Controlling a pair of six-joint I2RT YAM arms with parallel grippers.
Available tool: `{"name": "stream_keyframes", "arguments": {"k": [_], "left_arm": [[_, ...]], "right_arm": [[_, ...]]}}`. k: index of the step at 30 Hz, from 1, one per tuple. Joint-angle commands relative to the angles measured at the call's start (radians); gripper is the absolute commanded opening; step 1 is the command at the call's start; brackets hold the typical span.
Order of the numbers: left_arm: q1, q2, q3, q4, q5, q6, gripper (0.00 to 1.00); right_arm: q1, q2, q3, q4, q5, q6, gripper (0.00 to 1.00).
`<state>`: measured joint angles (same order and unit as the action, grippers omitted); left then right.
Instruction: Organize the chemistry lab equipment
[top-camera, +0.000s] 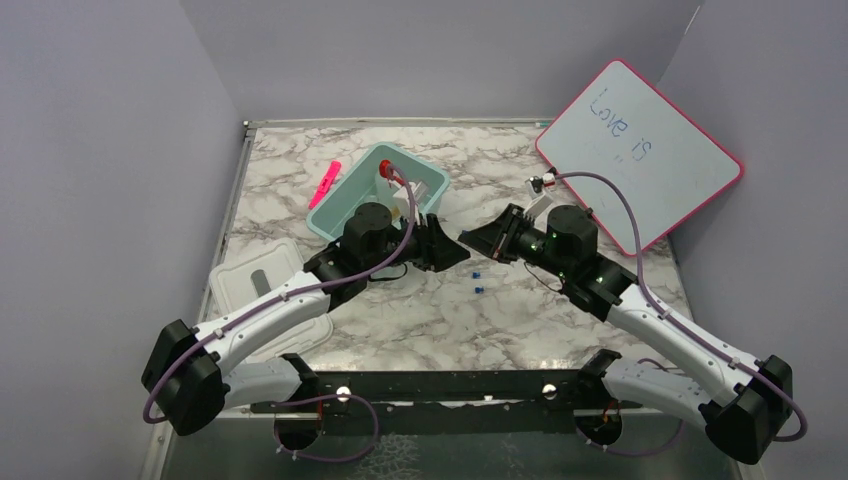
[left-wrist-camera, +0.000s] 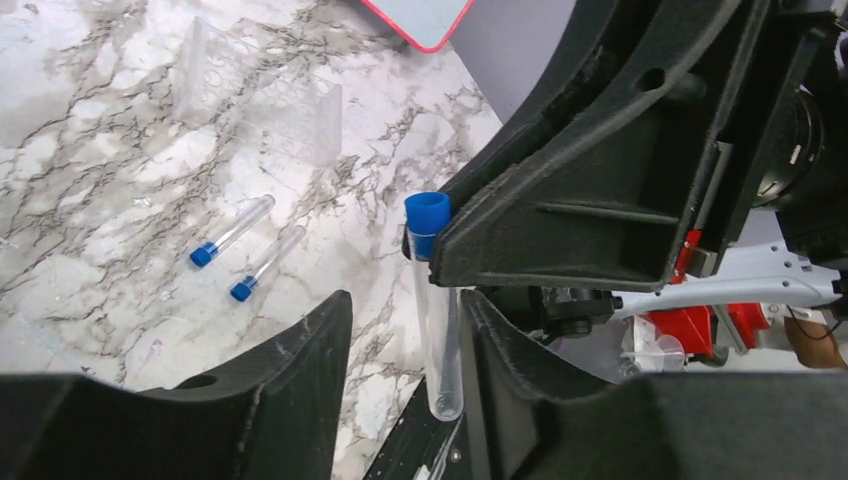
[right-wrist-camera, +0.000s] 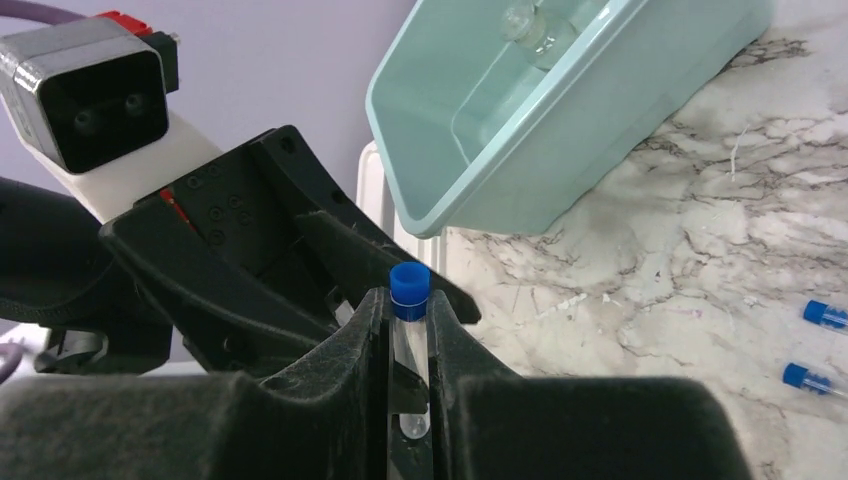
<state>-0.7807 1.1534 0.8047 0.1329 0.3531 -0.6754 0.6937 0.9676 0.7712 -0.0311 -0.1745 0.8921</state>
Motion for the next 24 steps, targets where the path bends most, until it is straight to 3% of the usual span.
{"name": "stream_keyframes", "arguments": {"k": [1,10,18,24], "left_arm": [[-0.008,0.011,0.010,0.036,-0.018,-0.005,0.42],[-0.014,-0.005,0.032,0.018,0.090,0.180,0.13],[-0.014,-0.046,0.149,-0.156,0.173,0.427,0.08],[-0.014,-0.067,0.222,-0.254,0.222,0.553,0.09]], "right_arm": [[-0.002,-0.012,-0.003,0.086,-0.048,0.027,0.11],[-0.002,-0.016,0.039,0.034,-0.048,-0.016,0.16],[-0.001,-0.031,0.197,-0.224,-0.072,-0.118,0.44],[-0.002,0.029,0.328,-0.370,-0.151,-0.195,0.47]]}}
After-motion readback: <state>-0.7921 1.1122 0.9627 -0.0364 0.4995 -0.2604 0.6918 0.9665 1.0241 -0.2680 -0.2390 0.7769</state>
